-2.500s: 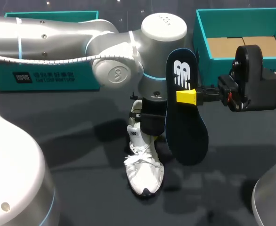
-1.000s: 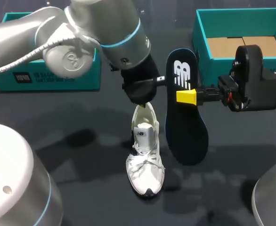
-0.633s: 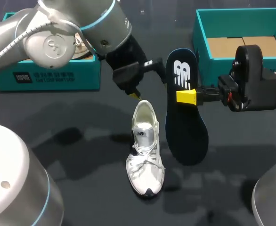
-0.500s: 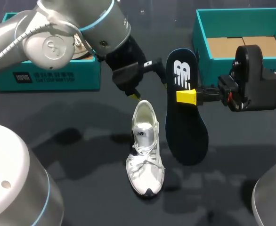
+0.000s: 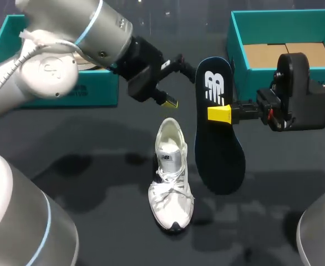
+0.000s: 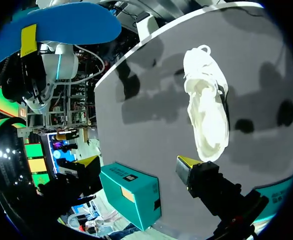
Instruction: Take the shoe out of the shoebox, open the shoe tongue, remove and reinsert the insole, then place the shoe into the shoebox
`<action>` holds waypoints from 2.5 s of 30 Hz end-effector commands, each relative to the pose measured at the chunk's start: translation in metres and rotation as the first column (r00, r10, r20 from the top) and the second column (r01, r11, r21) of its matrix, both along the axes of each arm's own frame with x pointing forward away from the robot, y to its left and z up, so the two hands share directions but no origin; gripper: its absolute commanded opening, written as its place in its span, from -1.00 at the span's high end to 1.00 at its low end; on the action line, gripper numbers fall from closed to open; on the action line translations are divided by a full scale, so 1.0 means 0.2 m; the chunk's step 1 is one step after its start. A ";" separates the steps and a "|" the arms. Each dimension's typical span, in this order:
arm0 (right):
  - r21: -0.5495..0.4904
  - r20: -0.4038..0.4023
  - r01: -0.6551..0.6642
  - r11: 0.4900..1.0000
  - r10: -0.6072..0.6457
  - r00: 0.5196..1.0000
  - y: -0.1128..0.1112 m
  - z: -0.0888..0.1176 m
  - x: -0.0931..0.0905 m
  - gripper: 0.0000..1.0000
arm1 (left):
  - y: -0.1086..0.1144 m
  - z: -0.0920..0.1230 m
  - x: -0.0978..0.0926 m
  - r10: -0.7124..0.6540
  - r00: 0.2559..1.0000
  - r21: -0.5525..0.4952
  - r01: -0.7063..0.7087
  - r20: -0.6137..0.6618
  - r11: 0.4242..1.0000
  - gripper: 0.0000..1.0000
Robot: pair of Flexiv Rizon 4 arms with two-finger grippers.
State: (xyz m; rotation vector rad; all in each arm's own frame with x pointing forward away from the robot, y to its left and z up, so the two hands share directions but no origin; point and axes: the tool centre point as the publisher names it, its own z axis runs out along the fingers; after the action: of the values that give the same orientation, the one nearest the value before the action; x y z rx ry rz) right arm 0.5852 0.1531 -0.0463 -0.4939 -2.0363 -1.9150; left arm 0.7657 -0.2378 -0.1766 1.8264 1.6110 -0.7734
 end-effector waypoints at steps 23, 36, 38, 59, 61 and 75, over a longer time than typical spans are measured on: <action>0.000 0.000 0.003 1.000 -0.003 1.000 0.01 -0.01 0.00 1.00 | 0.11 0.14 0.01 -0.131 0.990 -0.539 0.083 -0.051 0.838 -1.00; 0.000 0.000 0.003 1.000 -0.003 1.000 0.01 -0.01 0.00 1.00 | 0.10 0.15 0.01 -0.088 0.995 -0.552 0.045 -0.052 0.833 -1.00; 0.000 0.000 0.003 1.000 -0.003 1.000 0.01 -0.01 0.00 1.00 | 0.10 0.17 0.02 -0.068 0.993 -0.570 0.002 -0.094 0.822 -1.00; 0.010 -0.138 -0.025 1.000 0.026 0.990 -0.06 -0.02 0.28 1.00 | 0.21 0.29 0.04 0.009 0.996 -0.622 -0.064 -0.091 0.780 -1.00; 0.037 -0.173 -0.034 0.999 0.040 0.984 -0.07 -0.03 0.34 1.00 | 0.22 0.30 0.04 0.007 0.996 -0.619 -0.062 -0.091 0.783 -1.00; 0.062 -0.251 -0.010 0.998 0.026 0.968 -0.10 -0.09 0.44 1.00 | 0.22 0.30 0.04 0.007 0.996 -0.619 -0.062 -0.091 0.783 -1.00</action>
State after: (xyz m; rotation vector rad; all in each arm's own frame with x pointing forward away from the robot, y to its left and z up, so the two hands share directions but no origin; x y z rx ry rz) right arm 0.6638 0.1292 -0.0606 -0.6847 -1.8186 -1.8014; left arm 0.7736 -0.1930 -0.1171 1.2875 1.2177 -1.2117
